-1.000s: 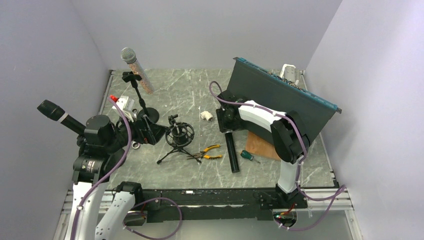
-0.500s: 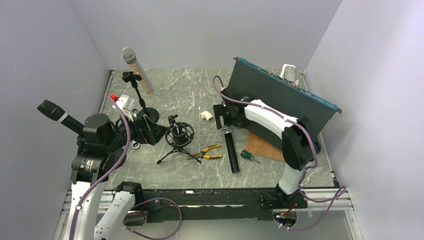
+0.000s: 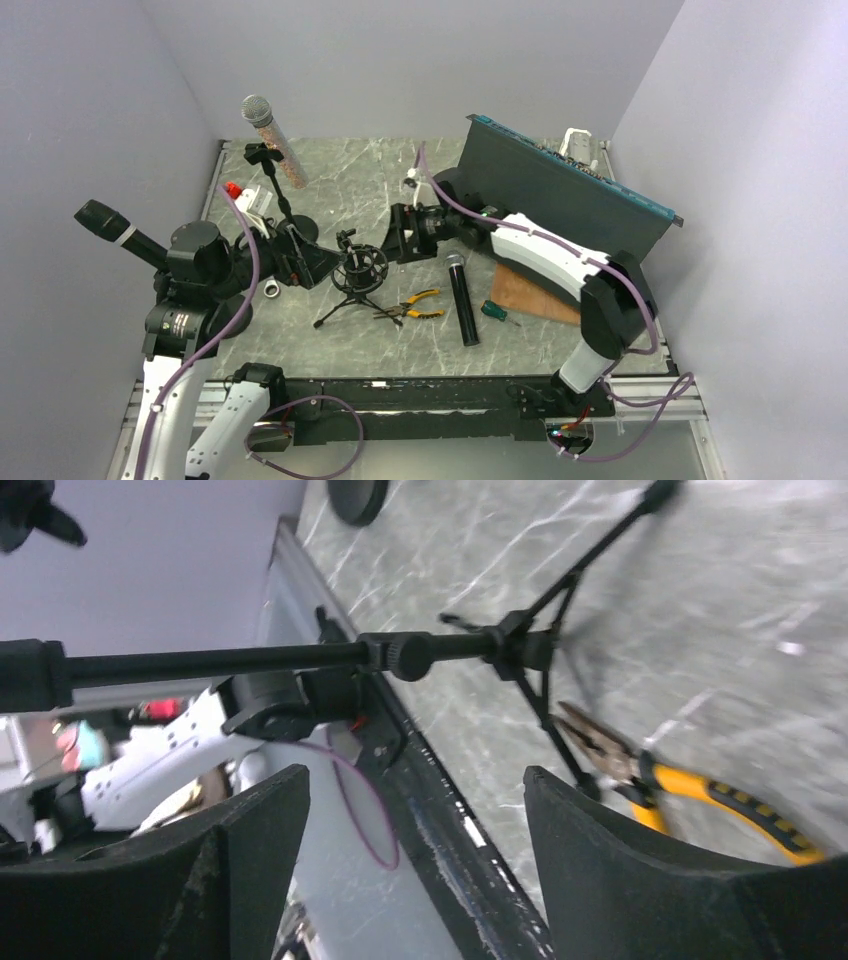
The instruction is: Remove the microphone from the stand
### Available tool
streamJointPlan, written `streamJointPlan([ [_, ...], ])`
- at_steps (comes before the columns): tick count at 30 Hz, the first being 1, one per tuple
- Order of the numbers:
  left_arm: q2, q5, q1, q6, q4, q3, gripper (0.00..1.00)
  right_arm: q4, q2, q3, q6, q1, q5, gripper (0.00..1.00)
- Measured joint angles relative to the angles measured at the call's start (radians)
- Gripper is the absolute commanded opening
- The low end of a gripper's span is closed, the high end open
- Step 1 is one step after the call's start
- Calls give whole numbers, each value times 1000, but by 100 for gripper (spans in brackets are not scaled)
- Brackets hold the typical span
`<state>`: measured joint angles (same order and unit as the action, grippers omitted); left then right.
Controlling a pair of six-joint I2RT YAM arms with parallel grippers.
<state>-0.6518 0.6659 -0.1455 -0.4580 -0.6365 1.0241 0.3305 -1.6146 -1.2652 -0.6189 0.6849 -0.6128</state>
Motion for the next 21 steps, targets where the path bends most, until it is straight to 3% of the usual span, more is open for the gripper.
streamJointPlan([
  [7,21,-11,-7,2,-13,-3,98,-133,-158,-6,-80,34,-163,57],
  [13,35,-17,-9,5,-25,-6,98,-291,-228,-6,-172,33,-251,53],
  [21,36,-23,-11,5,-27,-14,99,-381,-332,-35,-242,33,-340,37],
])
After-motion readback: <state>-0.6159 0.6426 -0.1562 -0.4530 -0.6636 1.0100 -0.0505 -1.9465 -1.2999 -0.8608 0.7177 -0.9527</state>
